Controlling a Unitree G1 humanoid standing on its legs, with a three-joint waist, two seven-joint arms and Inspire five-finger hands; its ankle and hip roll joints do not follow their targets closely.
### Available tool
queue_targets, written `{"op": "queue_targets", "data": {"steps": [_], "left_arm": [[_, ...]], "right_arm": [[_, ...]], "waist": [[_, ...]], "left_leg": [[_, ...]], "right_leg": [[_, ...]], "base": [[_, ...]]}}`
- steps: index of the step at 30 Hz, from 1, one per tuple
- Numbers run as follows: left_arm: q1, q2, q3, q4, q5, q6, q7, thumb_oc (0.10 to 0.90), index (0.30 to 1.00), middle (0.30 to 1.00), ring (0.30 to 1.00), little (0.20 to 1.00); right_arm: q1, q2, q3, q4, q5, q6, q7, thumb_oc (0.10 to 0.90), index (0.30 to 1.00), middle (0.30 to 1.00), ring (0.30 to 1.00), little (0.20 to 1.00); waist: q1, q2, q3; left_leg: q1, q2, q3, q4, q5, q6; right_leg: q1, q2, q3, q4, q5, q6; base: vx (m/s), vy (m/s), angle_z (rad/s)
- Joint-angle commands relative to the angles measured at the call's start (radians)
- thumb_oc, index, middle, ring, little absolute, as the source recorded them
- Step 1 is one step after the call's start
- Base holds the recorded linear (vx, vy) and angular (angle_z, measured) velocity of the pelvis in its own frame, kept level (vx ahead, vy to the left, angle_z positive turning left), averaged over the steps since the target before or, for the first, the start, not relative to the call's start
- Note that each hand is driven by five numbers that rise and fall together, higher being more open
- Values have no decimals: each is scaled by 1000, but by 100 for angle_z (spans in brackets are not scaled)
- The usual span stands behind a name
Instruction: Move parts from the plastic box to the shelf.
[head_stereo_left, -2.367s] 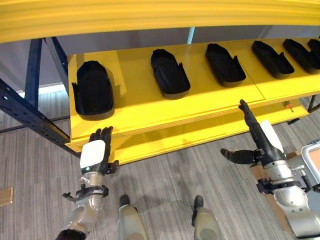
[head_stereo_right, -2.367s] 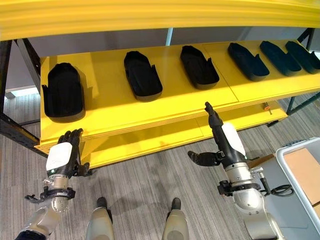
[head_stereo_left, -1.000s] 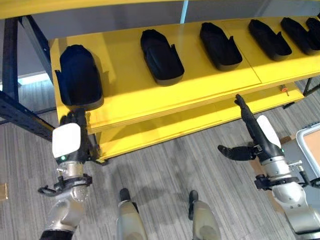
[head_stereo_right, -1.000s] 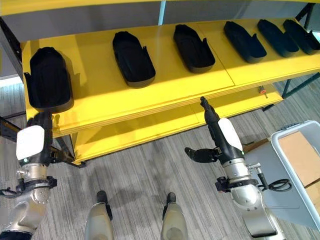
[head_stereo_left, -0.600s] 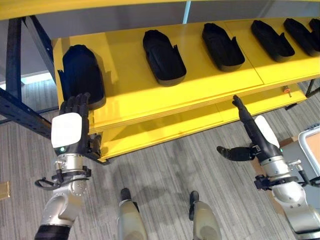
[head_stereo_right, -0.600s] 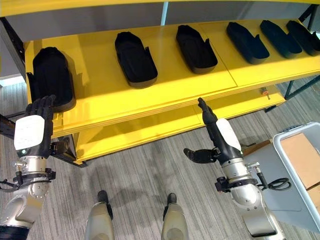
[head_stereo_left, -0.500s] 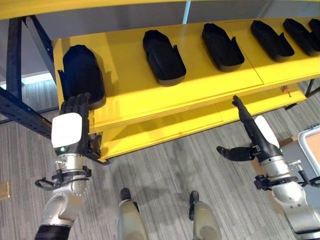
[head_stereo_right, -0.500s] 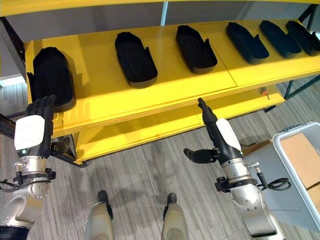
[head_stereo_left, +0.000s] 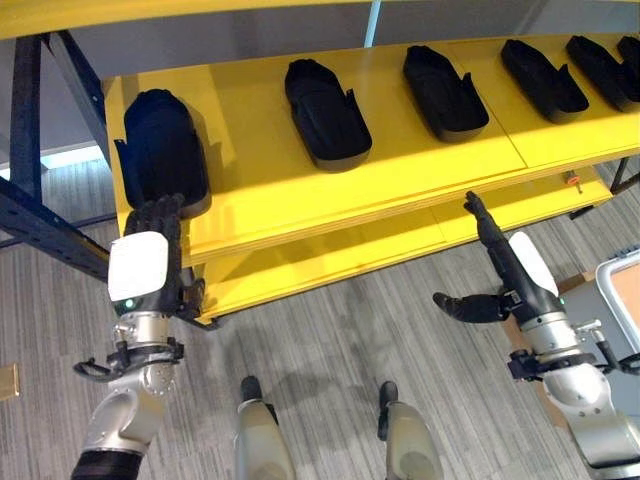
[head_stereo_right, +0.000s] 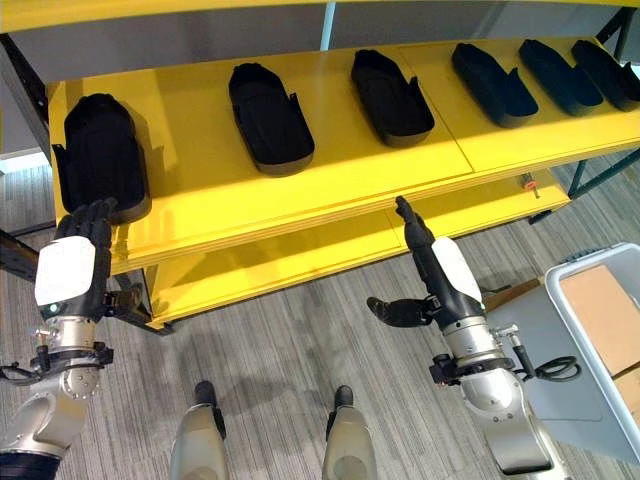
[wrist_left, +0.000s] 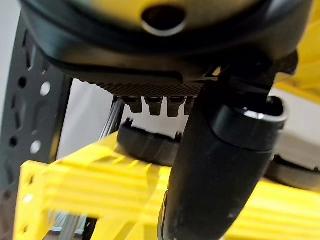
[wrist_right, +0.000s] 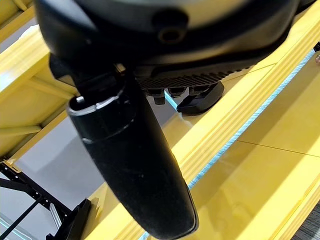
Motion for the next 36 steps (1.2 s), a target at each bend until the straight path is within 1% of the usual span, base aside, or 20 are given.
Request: {"op": "queue_targets", "data": {"steps": [1,4,10,18,24,36], "left_arm": [[-65,60,-19,-20,22,-19,42,900,1000,1000,1000,1000],[-74,54,-51,32,18,-14,33,900,1000,1000,1000,1000],[-86,50,-81,90,13,-5,31,900,1000,1000,1000,1000],[-115,50,-100,147,8,11,41,900,1000,1000,1000,1000],[-190,72,-118,229,-2,40,61,900,1000,1000,1000,1000],[-219,77,-138,317,-17,57,57,900,1000,1000,1000,1000]], "right_arm": [[-76,14,-80,-107,4,-59,-41,900,1000,1000,1000,1000],[-75,14,-77,-108,5,-61,-47,900,1000,1000,1000,1000],[-76,10,-72,-110,7,-66,-54,900,1000,1000,1000,1000],[-81,3,-69,-108,6,-69,-63,900,1000,1000,1000,1000],[-88,-7,-51,-108,14,-71,-66,900,1000,1000,1000,1000],[-86,-22,-47,-116,25,-75,-58,900,1000,1000,1000,1000]], "waist": [[-16,-25,-73],[-19,-28,-70],[-20,-30,-66],[-22,-32,-62],[-31,-39,-59],[-36,-45,-54]], "left_leg": [[-12,6,-32,-14,56,-1],[-15,7,-31,-10,56,0],[-18,8,-31,-3,55,-1],[-23,11,-28,6,52,0],[-34,11,-28,19,48,1],[-48,16,-28,34,45,-1]], "right_leg": [[-31,-18,6,-7,91,-15],[-35,-19,9,-3,89,-16],[-38,-19,12,0,88,-16],[-45,-20,16,5,88,-16],[-56,-20,23,10,90,-15],[-72,-18,28,23,87,-17]], "base": [[0,0,0],[0,0,0],[0,0,0],[0,0,0],[0,0,0],[2,2,-1]]}}
